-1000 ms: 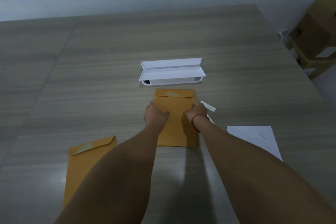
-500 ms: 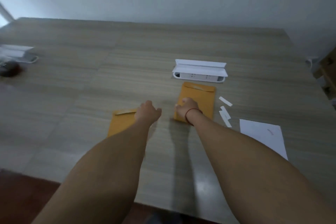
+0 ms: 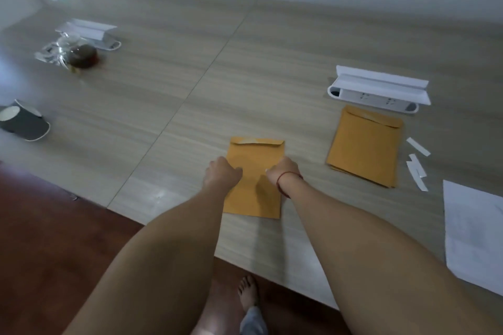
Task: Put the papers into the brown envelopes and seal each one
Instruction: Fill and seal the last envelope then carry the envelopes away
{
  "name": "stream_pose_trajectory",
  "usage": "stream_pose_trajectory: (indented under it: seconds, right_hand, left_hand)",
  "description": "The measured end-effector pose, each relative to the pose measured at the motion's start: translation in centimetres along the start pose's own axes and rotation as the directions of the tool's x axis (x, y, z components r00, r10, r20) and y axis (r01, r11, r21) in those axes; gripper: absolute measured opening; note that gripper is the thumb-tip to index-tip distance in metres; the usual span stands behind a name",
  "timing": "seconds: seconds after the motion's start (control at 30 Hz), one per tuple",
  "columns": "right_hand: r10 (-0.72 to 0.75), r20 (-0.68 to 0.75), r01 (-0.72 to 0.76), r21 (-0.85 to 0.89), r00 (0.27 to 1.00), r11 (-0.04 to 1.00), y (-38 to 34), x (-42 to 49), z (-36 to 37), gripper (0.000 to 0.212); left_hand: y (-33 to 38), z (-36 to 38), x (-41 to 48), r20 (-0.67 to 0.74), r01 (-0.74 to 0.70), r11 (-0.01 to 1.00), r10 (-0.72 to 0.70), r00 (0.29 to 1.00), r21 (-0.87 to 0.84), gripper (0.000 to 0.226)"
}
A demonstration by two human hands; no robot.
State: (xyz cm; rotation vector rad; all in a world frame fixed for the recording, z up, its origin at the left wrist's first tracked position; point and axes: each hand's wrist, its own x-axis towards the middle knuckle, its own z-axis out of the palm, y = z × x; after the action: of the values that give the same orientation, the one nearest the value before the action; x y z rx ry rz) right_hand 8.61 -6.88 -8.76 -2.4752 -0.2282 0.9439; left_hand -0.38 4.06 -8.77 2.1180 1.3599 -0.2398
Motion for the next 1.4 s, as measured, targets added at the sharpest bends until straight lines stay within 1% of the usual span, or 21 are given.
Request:
stream_pose_trajectory:
  seconds: [0.1,0.17,0.23,0.3,0.37,0.4,0.43,0.5,0.53,0.73,0.87,0.97,1.07,1.1,1.13,1.17,1.2,1.23,1.27,1.33,1.4]
  right_hand:
    - [0.076,-0.059,-0.074,0.033,0.995,0.997,-0.6,0.9,1.0,0.029]
    - [0.125,-0.097,-0.114,0.107,0.987,0.988,-1.0,1.5,1.3,0.026]
    - [0.178,-0.108,-0.158,0.167,0.978,0.973,-1.4,2.1,1.4,0.031]
    - [0.226,-0.085,-0.205,0.202,0.97,0.958,-1.6,2.4,1.5,0.042]
    - [0.267,-0.034,-0.25,0.258,0.963,0.933,-1.6,2.4,1.5,0.055]
    - [0.278,-0.016,-0.264,0.27,0.96,0.926,-1.5,2.3,1.5,0.054]
    - [0.279,0.001,-0.269,0.262,0.96,0.927,-1.2,2.3,1.4,0.048]
    - [0.268,0.027,-0.268,0.212,0.963,0.94,-0.5,2.1,1.0,0.033]
    - [0.264,0.023,-0.263,0.201,0.964,0.944,-0.1,1.8,0.6,0.03]
    - [0.25,-0.062,-0.226,0.261,0.966,0.939,3.8,-0.4,-4.6,0.031]
    - [0.247,-0.144,-0.2,0.28,0.958,0.939,8.1,-2.3,-9.2,0.018]
    - [0.269,-0.209,-0.198,0.307,0.94,0.931,12.1,-3.4,-11.8,0.017]
    - [0.308,-0.223,-0.226,0.33,0.925,0.917,15.8,-4.6,-12.9,0.026]
    - [0.324,-0.223,-0.24,0.334,0.919,0.912,16.8,-4.7,-12.9,0.021]
    - [0.335,-0.224,-0.252,0.332,0.915,0.909,18.2,-5.0,-13.0,0.01]
    - [0.337,-0.222,-0.257,0.324,0.915,0.91,19.3,-5.3,-13.0,0.006]
    - [0.343,-0.221,-0.264,0.32,0.913,0.91,20.2,-5.4,-13.0,0.01]
    - [0.344,-0.218,-0.267,0.316,0.913,0.91,21.0,-5.6,-12.9,0.007]
    - [0.348,-0.211,-0.275,0.31,0.914,0.91,21.8,-5.6,-12.8,0.009]
    - [0.352,-0.183,-0.288,0.301,0.918,0.909,23.0,-5.6,-12.3,0.022]
    - [0.35,-0.179,-0.294,0.279,0.919,0.914,24.0,-5.7,-11.6,0.03]
  left_hand:
    - [-0.5,0.4,1.5,-0.004,0.073,0.997,-0.073,0.997,-0.028,0.051]
    - [-0.6,0.5,2.2,-0.003,0.105,0.994,-0.105,0.994,-0.034,0.05]
    - [-0.4,0.6,2.6,0.013,0.144,0.985,-0.143,0.99,-0.095,0.05]
    - [-0.5,0.8,2.8,0.013,0.182,0.968,-0.183,0.983,-0.174,0.061]
    - [-0.5,1.3,3.0,-0.006,0.197,0.961,-0.202,0.979,-0.194,0.073]
    - [-0.5,1.5,3.0,-0.01,0.198,0.961,-0.204,0.979,-0.194,0.077]
    - [-0.4,1.6,3.0,-0.005,0.2,0.959,-0.205,0.979,-0.201,0.08]
    - [0.2,1.8,2.9,0.022,0.195,0.954,-0.195,0.981,-0.227,0.08]
    - [0.5,1.8,2.7,0.026,0.184,0.955,-0.183,0.983,-0.232,0.078]
    - [5.1,3.4,-1.3,0.002,0.066,0.972,-0.067,0.998,-0.225,0.064]
    - [9.4,6.0,-5.3,0.008,-0.018,0.979,0.02,1.0,-0.201,0.064]
    - [12.3,8.4,-8.4,0.028,-0.071,0.98,0.077,0.997,-0.187,0.064]
    - [13.7,11.0,-11.1,0.067,-0.086,0.984,0.098,0.993,-0.158,0.065]
    - [13.9,11.8,-11.8,0.077,-0.08,0.985,0.092,0.993,-0.151,0.064]
    - [14.0,12.7,-12.6,0.087,-0.071,0.988,0.084,0.993,-0.139,0.063]
    - [14.1,13.6,-13.4,0.091,-0.057,0.99,0.07,0.993,-0.128,0.063]
    - [14.0,14.2,-13.9,0.092,-0.047,0.992,0.058,0.994,-0.12,0.063]
    - [13.9,15.0,-14.6,0.091,-0.042,0.993,0.052,0.994,-0.111,0.063]
    - [13.8,15.6,-15.1,0.086,-0.04,0.995,0.049,0.995,-0.095,0.063]
    - [13.4,16.6,-15.7,0.071,-0.037,0.998,0.04,0.997,-0.045,0.063]
    - [12.9,17.4,-16.1,0.059,-0.033,0.999,0.031,0.998,0.022,0.065]
